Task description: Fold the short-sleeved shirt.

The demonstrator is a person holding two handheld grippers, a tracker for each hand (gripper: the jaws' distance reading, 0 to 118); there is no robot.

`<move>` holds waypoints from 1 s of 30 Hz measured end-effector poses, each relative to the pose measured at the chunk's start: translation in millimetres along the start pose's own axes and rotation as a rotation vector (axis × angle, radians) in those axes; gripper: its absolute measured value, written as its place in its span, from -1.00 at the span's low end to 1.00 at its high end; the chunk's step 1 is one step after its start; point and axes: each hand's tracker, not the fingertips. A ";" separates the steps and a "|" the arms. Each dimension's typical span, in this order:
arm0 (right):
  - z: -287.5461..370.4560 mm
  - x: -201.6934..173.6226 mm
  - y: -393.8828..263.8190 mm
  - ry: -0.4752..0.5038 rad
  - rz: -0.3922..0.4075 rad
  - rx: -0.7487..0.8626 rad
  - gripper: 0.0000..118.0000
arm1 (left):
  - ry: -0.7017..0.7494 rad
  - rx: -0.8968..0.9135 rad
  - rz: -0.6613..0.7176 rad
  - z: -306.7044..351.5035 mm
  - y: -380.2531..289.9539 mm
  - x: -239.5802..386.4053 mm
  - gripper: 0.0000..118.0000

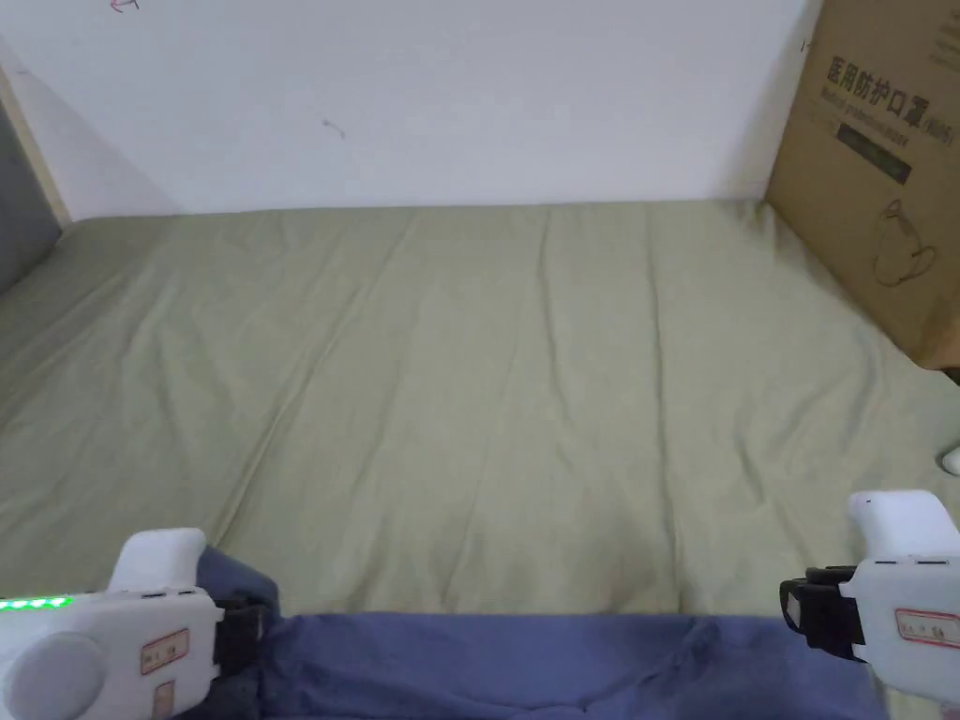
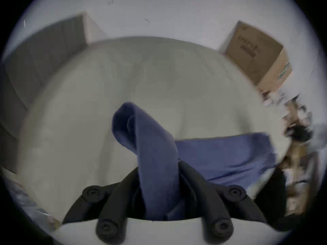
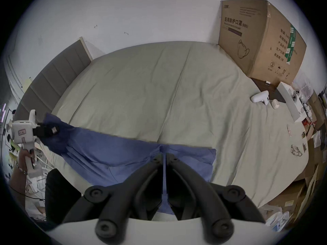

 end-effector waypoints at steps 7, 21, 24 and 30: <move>7.0 3.7 -11.1 0.048 -0.015 -0.004 -0.96 | -0.363 -0.230 0.065 -80.1 -14.5 112.7 -0.39; 25.9 16.3 -17.3 0.030 -0.008 0.083 -0.96 | -0.126 -0.079 -0.226 -43.7 -6.7 144.0 -0.97; 24.8 16.6 -12.1 0.058 -0.032 0.101 -0.96 | -0.209 -0.201 -0.172 -59.7 -18.9 132.8 -0.97; 24.2 12.0 -12.8 0.062 -0.018 0.095 -0.96 | -0.323 -0.391 -0.099 -122.3 -56.0 150.9 -0.97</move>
